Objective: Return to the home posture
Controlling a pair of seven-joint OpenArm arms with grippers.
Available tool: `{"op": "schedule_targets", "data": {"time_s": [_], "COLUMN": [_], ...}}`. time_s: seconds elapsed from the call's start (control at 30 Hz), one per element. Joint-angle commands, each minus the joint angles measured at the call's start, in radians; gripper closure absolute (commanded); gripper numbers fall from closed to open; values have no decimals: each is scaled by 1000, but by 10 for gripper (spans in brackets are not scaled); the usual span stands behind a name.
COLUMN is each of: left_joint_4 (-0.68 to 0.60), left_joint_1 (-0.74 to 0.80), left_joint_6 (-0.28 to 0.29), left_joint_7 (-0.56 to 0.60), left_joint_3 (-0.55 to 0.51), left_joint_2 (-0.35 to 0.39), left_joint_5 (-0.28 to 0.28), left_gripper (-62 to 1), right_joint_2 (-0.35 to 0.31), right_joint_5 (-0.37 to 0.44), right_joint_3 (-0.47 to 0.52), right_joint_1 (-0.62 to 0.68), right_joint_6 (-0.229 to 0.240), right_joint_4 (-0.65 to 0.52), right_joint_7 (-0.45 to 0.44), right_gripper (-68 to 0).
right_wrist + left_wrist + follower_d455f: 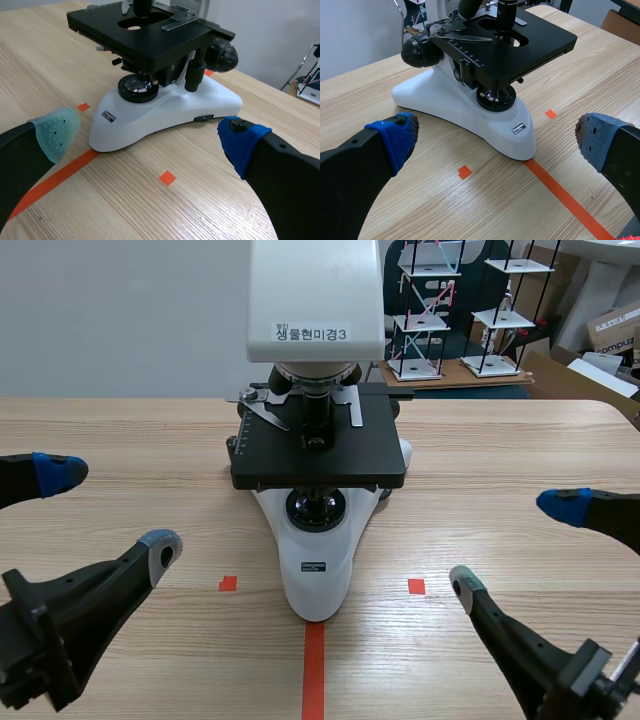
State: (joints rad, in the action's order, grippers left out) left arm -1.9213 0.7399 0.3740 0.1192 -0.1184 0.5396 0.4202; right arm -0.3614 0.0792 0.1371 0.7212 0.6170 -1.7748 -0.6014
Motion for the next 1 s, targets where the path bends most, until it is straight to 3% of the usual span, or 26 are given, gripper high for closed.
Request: {"op": "schedule_targets", "data": {"time_s": [0.0,0.97], "left_joint_4": [-8,-8], "left_joint_1": [8,8], "left_joint_6": [2,2], "left_joint_7": [11,10], "left_joint_3": [-3,-3], "left_joint_2": [-5,-5], "left_joint_5": [6,6], "left_gripper": [-623,-623], "right_joint_2": [-19,-32], "right_joint_5": [18,19], "right_joint_3": [28,54], "right_joint_1": [-3,5], "right_joint_6": [-2,5], "right_joint_4": [-23,-50], "right_joint_7": [-22,12], "right_gripper": [-609,-608]}}
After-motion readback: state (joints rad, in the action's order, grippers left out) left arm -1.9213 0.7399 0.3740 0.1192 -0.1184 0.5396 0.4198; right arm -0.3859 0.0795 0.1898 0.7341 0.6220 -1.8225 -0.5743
